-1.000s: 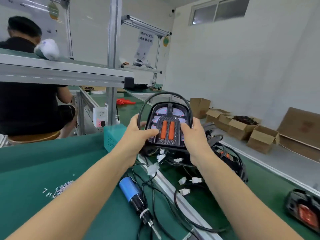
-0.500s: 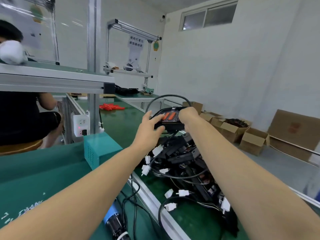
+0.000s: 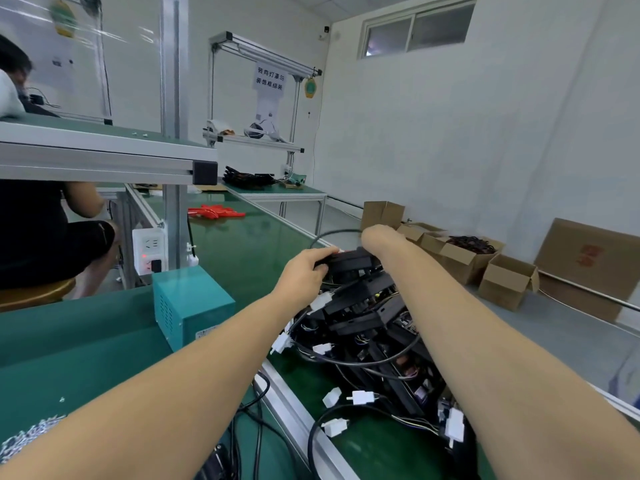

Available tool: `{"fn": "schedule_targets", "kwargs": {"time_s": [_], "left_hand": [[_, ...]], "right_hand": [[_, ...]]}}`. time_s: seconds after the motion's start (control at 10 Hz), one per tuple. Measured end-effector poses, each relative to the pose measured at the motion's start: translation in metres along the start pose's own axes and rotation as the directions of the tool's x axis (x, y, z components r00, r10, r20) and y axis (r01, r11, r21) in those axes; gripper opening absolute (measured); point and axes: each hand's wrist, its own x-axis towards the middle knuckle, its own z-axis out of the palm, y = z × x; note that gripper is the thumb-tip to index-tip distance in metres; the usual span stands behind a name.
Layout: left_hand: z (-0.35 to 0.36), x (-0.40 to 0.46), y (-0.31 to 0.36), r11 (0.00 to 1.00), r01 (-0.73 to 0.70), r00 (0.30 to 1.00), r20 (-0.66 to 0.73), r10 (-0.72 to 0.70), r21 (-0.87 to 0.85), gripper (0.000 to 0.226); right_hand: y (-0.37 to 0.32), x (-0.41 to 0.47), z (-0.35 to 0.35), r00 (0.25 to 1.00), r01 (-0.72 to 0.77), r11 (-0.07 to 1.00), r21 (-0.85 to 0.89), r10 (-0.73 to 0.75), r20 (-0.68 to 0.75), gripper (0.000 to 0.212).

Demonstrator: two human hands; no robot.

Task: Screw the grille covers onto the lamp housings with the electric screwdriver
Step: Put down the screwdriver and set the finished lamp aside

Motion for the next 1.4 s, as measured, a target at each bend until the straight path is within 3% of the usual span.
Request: {"fn": "schedule_targets", "kwargs": {"time_s": [0.1, 0.2, 0.3, 0.4, 0.5, 0.6, 0.8, 1.1, 1.4], "left_hand": [[-0.002, 0.004, -0.001, 1.000, 0.015, 0.999, 0.039, -0.015, 0.009, 0.043], [-0.003, 0.006, -0.001, 0.999, 0.010, 0.999, 0.052, -0.012, 0.035, 0.044], [0.000, 0.010, -0.002, 0.999, 0.020, 0.998, 0.055, -0.022, 0.042, 0.049], [0.003, 0.013, -0.003, 0.999, 0.024, 0.994, 0.105, -0.028, 0.040, 0.048], [0.004, 0.015, -0.006, 0.996, 0.028, 0.993, 0.111, -0.038, 0.086, 0.042], [0.005, 0.013, -0.010, 0.987, 0.015, 0.988, 0.151, -0.039, 0.158, 0.043], [-0.002, 0.012, -0.020, 0.986, 0.092, 0.975, 0.190, -0.117, 0.137, 0.047], [-0.001, 0.007, -0.019, 0.921, 0.046, 0.979, 0.165, -0.118, 0.386, 0.054], [-0.035, -0.043, -0.019, 0.975, 0.128, 0.991, 0.006, -0.131, 0.183, 0.045]], "right_hand": [[0.008, 0.000, 0.008, 0.997, 0.076, 0.996, -0.046, -0.074, 0.032, 0.030], [0.014, -0.001, 0.008, 0.995, 0.047, 0.993, -0.113, -0.037, 0.089, 0.063], [0.017, -0.012, 0.007, 0.972, 0.229, 0.960, -0.161, -0.217, 0.092, 0.065], [0.019, -0.018, 0.011, 0.943, 0.329, 0.882, -0.337, -0.324, 0.072, 0.050], [0.022, -0.017, 0.021, 0.936, 0.316, 0.814, -0.488, -0.351, 0.022, 0.046], [0.026, -0.013, 0.032, 0.932, 0.336, 0.804, -0.491, -0.359, 0.049, 0.048], [0.030, -0.005, 0.047, 0.931, 0.353, 0.821, -0.448, -0.357, 0.079, 0.044], [0.036, 0.004, 0.049, 0.936, 0.332, 0.859, -0.391, -0.350, 0.027, 0.057], [0.039, -0.002, 0.043, 0.942, 0.317, 0.897, -0.307, -0.335, -0.008, 0.061]]}}
